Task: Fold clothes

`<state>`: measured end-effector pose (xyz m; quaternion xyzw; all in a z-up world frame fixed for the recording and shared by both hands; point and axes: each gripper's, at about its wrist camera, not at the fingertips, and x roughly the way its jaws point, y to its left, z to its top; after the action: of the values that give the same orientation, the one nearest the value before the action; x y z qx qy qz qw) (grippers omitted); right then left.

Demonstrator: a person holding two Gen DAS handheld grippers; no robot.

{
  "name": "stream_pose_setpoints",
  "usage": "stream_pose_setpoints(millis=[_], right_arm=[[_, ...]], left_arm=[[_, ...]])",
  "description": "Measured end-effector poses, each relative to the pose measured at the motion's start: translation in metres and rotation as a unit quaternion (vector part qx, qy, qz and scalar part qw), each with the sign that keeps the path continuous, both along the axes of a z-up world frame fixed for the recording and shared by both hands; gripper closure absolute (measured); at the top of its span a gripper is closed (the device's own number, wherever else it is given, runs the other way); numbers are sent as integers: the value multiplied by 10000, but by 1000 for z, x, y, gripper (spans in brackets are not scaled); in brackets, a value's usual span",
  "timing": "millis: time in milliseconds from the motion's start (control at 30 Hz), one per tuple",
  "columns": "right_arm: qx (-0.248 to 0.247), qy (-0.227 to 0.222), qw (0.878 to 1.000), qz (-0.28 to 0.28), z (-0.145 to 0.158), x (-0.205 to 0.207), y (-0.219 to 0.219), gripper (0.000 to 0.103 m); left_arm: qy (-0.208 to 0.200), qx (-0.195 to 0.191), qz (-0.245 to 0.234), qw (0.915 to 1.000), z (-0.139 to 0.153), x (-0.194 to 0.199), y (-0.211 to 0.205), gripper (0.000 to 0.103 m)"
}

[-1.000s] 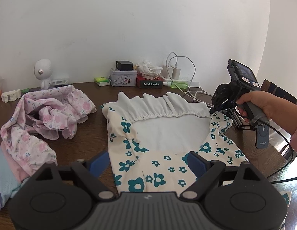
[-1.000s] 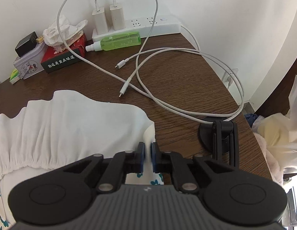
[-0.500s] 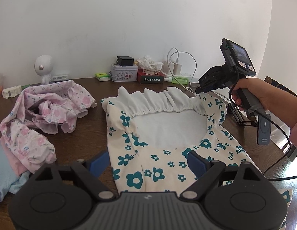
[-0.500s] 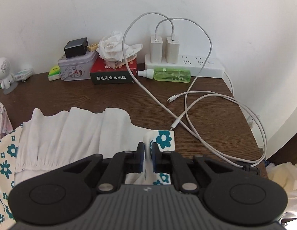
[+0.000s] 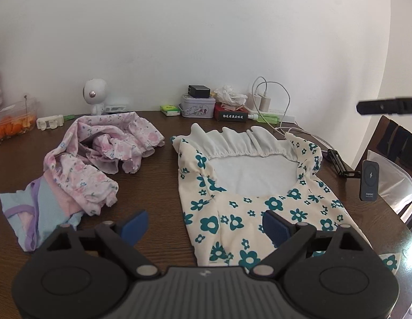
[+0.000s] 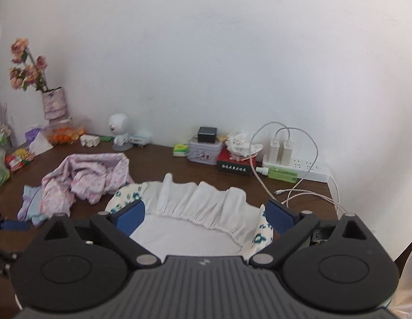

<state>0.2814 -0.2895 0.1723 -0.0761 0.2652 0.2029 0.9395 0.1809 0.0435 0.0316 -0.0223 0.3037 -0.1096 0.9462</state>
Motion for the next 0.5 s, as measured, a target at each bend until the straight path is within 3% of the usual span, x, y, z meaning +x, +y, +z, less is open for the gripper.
stream_pose_setpoints(millis=[233,433,500], right_arm=[[-567,264,9957,678,-75,-132,18,1],[-326,297,9949,908,-115,-190,21,2],[-336,403,9933,1030,-126,-196,25,14]], left_arm=[[-28,141,-512,9986,-9,-56,-17,6],[-71,332,-1023,9942,-23,-98,-33,6],[-27,374,-1152,9926,-30,-105,-39,6]])
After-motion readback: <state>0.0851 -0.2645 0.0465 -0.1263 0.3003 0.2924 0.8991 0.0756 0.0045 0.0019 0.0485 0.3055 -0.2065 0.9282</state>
